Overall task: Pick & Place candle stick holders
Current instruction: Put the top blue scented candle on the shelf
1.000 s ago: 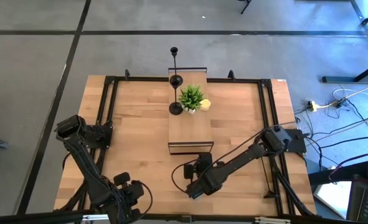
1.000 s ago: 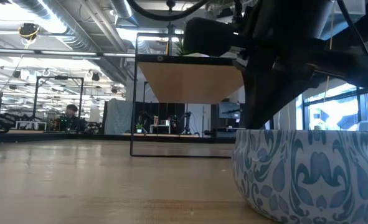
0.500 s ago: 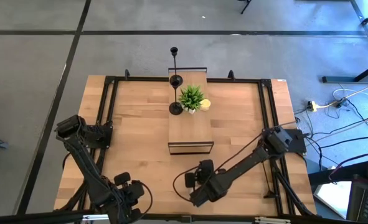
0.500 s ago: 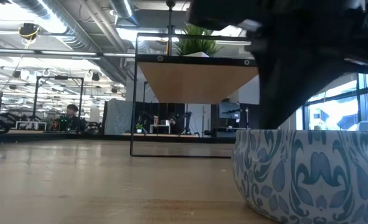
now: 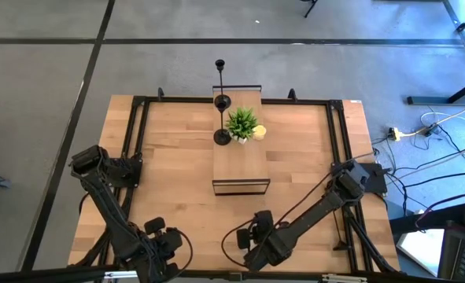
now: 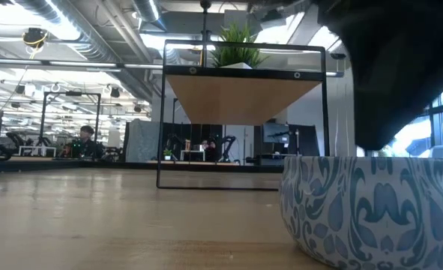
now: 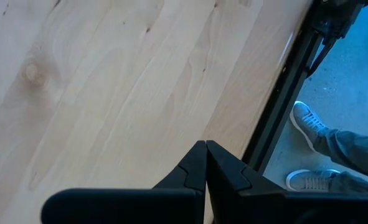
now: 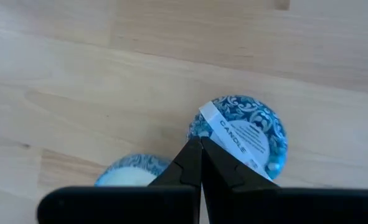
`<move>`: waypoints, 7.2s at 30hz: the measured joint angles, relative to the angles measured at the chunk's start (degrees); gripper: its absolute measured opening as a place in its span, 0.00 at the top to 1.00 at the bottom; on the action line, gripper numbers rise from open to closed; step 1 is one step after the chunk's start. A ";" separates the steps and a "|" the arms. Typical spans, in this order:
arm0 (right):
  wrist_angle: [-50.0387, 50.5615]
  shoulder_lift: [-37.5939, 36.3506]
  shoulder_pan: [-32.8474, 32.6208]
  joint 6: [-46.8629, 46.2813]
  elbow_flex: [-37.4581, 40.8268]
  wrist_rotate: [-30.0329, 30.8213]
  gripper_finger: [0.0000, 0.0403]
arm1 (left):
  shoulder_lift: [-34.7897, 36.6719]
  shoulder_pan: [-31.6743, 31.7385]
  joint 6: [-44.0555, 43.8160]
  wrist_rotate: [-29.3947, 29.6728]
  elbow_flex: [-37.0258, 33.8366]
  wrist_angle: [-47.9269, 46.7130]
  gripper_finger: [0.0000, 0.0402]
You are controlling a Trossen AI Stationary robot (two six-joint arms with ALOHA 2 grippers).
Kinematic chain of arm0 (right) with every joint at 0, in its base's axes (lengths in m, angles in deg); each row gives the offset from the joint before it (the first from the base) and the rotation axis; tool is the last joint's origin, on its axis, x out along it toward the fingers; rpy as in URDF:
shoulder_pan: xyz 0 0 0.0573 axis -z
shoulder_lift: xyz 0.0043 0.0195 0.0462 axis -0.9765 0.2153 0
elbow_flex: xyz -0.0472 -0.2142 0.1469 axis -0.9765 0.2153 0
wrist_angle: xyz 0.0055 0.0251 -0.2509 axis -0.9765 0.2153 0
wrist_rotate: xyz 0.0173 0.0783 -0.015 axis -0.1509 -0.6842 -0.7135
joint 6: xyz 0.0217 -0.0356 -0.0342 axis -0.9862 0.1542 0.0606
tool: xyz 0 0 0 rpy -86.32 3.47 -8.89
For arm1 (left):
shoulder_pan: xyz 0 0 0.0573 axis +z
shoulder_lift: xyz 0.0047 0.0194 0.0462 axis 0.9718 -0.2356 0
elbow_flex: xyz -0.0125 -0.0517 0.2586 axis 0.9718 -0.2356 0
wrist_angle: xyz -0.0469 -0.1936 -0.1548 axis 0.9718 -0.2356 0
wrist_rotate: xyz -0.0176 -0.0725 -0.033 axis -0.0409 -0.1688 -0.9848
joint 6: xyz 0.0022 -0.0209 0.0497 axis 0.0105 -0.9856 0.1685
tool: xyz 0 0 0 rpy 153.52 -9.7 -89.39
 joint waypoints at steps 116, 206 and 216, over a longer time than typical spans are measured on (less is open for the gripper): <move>3.44 -0.24 7.23 18.24 -11.34 -9.21 0.27 | 1.27 -1.33 -6.75 11.65 -0.07 1.53 1.00; -59.50 -8.57 1.81 59.99 -27.05 9.79 0.25 | 22.27 7.66 83.22 23.78 0.02 67.92 0.99; -58.59 -8.57 1.81 60.40 -27.05 9.24 0.20 | 22.36 4.65 80.67 26.53 0.65 66.65 0.99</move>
